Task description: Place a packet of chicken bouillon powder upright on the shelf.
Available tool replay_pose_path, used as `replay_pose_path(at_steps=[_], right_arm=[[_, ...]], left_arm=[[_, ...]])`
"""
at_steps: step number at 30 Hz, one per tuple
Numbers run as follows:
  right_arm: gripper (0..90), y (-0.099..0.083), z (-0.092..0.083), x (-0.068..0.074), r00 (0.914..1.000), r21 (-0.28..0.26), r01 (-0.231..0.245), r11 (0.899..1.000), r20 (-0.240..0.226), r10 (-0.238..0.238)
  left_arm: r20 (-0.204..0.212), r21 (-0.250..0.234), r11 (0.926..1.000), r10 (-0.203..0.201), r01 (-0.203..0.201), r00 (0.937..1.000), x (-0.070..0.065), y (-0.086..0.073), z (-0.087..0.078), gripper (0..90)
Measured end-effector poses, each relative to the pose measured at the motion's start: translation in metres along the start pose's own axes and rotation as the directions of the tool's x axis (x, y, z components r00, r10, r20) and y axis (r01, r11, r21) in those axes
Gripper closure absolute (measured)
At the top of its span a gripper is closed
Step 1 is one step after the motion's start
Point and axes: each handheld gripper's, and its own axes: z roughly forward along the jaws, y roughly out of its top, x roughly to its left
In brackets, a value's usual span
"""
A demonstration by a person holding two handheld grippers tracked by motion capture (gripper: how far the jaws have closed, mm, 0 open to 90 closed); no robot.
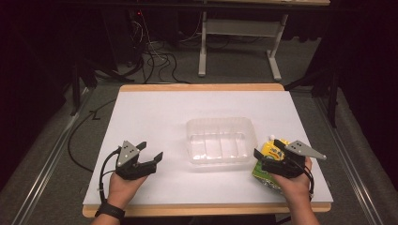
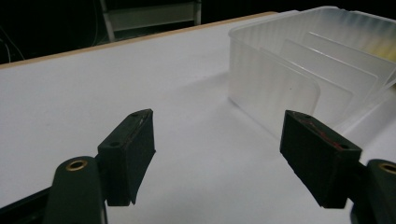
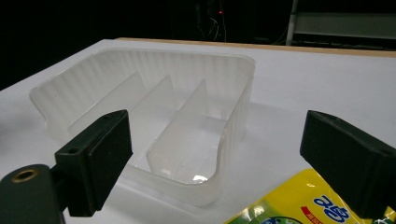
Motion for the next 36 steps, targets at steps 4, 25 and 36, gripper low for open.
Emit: replay_pose_path(at_steps=[4,25,36], right_arm=[[8.0,-0.001,-0.001,-0.002,1.0000,0.003,-0.004,1.000,-0.009,0.004],[10.6,-0.006,-0.006,-0.011,0.9999,0.016,-0.007,1.000,0.015,0.006],[15.9,-0.012,-0.021,-0.024,0.9978,0.019,-0.034,0.999,0.058,0.033]], left_arm=[[-0.001,0.019,0.9998,0.006,-0.006,1.0000,0.000,-0.001,0.003,26.7],[0.022,0.046,0.9989,0.003,-0.004,0.9997,-0.005,-0.004,0.012,31.4],[0.125,0.063,0.9971,0.034,-0.042,0.9916,-0.031,-0.002,0.028,46.6]])
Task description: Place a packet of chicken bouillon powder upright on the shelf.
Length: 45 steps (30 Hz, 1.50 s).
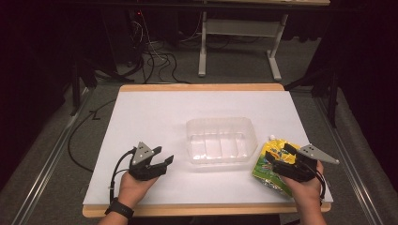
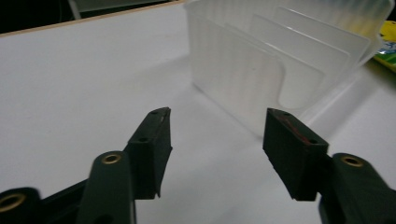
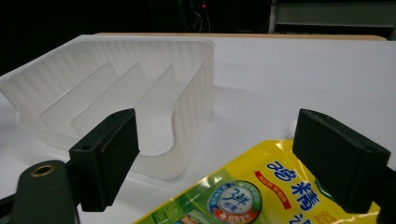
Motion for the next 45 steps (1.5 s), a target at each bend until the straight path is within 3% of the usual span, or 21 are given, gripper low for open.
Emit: replay_pose_path(at_steps=[3,8,13,18,20,24,28,29,30,32,35,37,41,45], right_arm=[[19.8,-0.003,-0.006,-0.006,0.9999,0.003,-0.009,1.000,0.015,0.008],[22.4,-0.009,-0.014,-0.016,0.9985,-0.002,-0.038,0.999,0.039,0.038],[23.2,-0.013,-0.022,-0.018,0.9973,-0.001,-0.041,0.999,0.060,0.041],[25.6,-0.016,-0.029,-0.023,0.9951,0.004,-0.051,0.999,0.085,0.051],[28.6,-0.020,-0.033,-0.028,0.9913,0.012,-0.075,0.997,0.110,0.073],[46.3,-0.027,-0.038,-0.035,0.9797,0.026,-0.104,0.994,0.175,0.098],[68.5,-0.037,-0.043,-0.047,0.9524,0.082,-0.169,0.982,0.270,0.141],[68.5,-0.037,-0.043,-0.047,0.9524,0.082,-0.169,0.982,0.270,0.141],[78.3,-0.041,-0.046,-0.053,0.9400,0.108,-0.200,0.974,0.301,0.160],[88.0,-0.048,-0.047,-0.059,0.9266,0.144,-0.225,0.964,0.337,0.166],[90.0,-0.057,-0.049,-0.070,0.9102,0.189,-0.288,0.939,0.359,0.207],[90.0,-0.061,-0.049,-0.075,0.9074,0.210,-0.307,0.928,0.359,0.219],[90.0,-0.066,-0.045,-0.073,0.9181,0.241,-0.312,0.919,0.326,0.226],[90.0,-0.065,-0.041,-0.069,0.9213,0.257,-0.320,0.912,0.308,0.237]], left_arm=[[0.022,0.005,0.9994,0.035,-0.035,0.9991,-0.011,0.004,0.007,54.4],[0.022,-0.013,0.9995,0.029,-0.029,0.9993,-0.021,0.011,0.023,62.1],[0.030,-0.014,0.9987,0.050,-0.050,0.9983,-0.028,0.014,0.033,70.3],[-0.011,-0.010,0.9994,0.034,-0.034,0.9994,-0.030,0.017,0.040,75.2],[-0.021,-0.012,0.9993,0.034,-0.035,0.9992,-0.031,0.018,0.043,79.4],[-0.003,-0.009,0.9998,0.019,-0.019,0.9998,-0.030,0.018,0.043,79.5],[0.044,-0.015,0.9998,0.015,-0.015,0.9989,-0.031,0.019,0.038,65.0],[0.044,-0.015,0.9998,0.015,-0.015,0.9989,-0.031,0.019,0.038,61.3],[0.046,-0.031,0.9990,0.033,-0.031,0.9984,-0.031,0.019,0.033,57.8],[0.052,-0.056,0.9976,0.044,-0.042,0.9977,-0.030,0.020,0.027,54.4],[0.038,-0.086,0.9951,0.052,-0.049,0.9979,-0.025,0.021,0.019,51.7],[0.031,-0.091,0.9949,0.048,-0.045,0.9984,-0.022,0.021,0.017,51.3],[0.004,-0.099,0.9948,0.024,-0.024,0.9997,-0.010,0.021,0.015,51.0],[-0.002,-0.101,0.9948,0.014,-0.014,0.9999,-0.006,0.022,0.014,51.0]])
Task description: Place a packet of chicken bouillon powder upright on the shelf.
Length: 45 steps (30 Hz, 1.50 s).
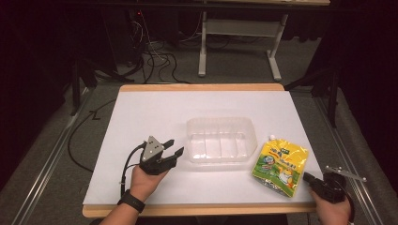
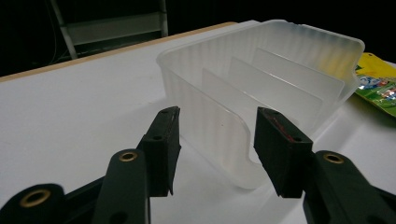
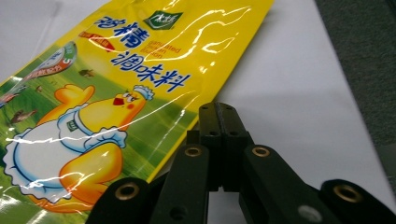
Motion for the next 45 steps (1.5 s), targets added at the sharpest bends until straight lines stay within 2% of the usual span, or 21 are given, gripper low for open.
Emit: replay_pose_path(at_steps=[3,7,13,19,24,33,37,39,43,45], right_arm=[[90.0,0.000,0.003,0.006,1.0000,0.014,0.006,1.000,0.006,-0.006],[90.0,0.000,0.003,0.003,0.9991,0.016,-0.020,1.000,-0.037,0.021],[90.0,-0.001,0.005,0.011,0.9984,0.035,0.026,0.999,-0.051,-0.024],[90.0,-0.004,0.000,0.017,0.9984,0.052,0.040,0.998,-0.043,-0.038],[90.0,-0.011,-0.005,0.021,0.9960,0.067,0.054,0.996,-0.075,-0.049],[90.0,-0.016,-0.008,0.042,0.9880,0.091,0.130,0.987,-0.096,-0.121],[90.0,-0.008,-0.011,0.035,0.9914,0.020,0.115,0.993,-0.066,-0.113],[89.8,-0.004,-0.009,0.031,0.9924,0.007,0.101,0.995,-0.072,-0.100],[82.9,0.010,0.001,0.024,0.9946,-0.035,0.078,0.996,-0.067,-0.080],[79.2,0.019,0.006,0.023,0.9948,-0.061,0.072,0.996,-0.069,-0.076]], left_arm=[[-0.005,-0.006,1.0000,-0.004,0.004,1.0000,0.003,0.000,-0.001,51.0],[-0.003,-0.005,1.0000,-0.005,0.005,1.0000,0.003,0.000,-0.001,51.1],[-0.001,0.002,0.9999,0.010,-0.010,0.9999,0.000,0.000,0.000,51.1],[0.001,0.003,0.9999,0.013,-0.013,0.9999,0.000,0.000,-0.001,51.1],[0.005,0.003,1.0000,0.005,-0.005,1.0000,0.002,0.000,0.000,51.1],[-0.001,-0.004,1.0000,-0.002,0.002,1.0000,0.004,0.000,-0.001,51.3],[-0.007,0.003,1.0000,0.009,-0.009,0.9999,0.005,0.000,-0.002,51.2],[-0.013,0.013,0.9999,0.010,-0.010,0.9999,0.007,-0.001,-0.002,51.1],[-0.036,0.030,0.9992,0.026,-0.025,0.9990,0.011,-0.004,-0.006,51.1],[-0.045,0.059,0.9975,0.042,-0.039,0.9981,0.017,-0.007,-0.006,50.4]])
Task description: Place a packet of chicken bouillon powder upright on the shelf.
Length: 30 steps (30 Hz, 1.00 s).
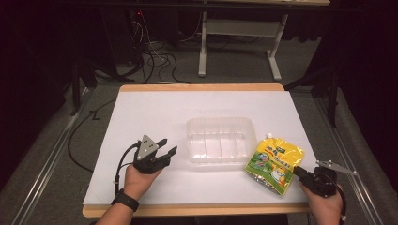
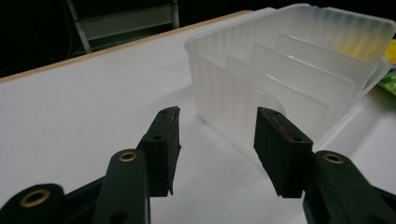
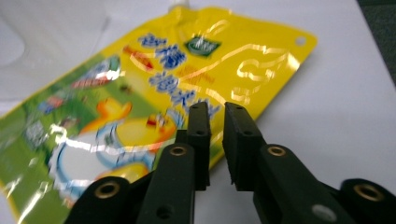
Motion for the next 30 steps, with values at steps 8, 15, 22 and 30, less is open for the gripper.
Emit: replay_pose_path(at_steps=[8,15,22,30], right_arm=[[64.8,0.037,0.030,-0.020,0.9986,-0.066,-0.053,0.996,0.000,0.053],[53.3,0.053,0.048,-0.039,0.9960,-0.086,-0.089,0.992,-0.004,0.089],[47.4,0.051,0.056,-0.051,0.9901,-0.076,-0.139,0.987,-0.034,0.137],[50.5,0.043,0.057,-0.064,0.9741,-0.058,-0.212,0.976,-0.093,0.206]], left_arm=[[-0.041,0.019,0.9988,-0.044,0.044,0.9982,0.015,-0.012,-0.006,49.6],[-0.060,0.020,0.9981,-0.056,0.058,0.9966,0.018,-0.015,-0.013,48.9],[-0.071,0.017,0.9980,-0.060,0.062,0.9957,0.018,-0.017,-0.018,48.5],[-0.064,0.027,0.9988,-0.039,0.041,0.9972,0.015,-0.017,-0.017,48.4]])
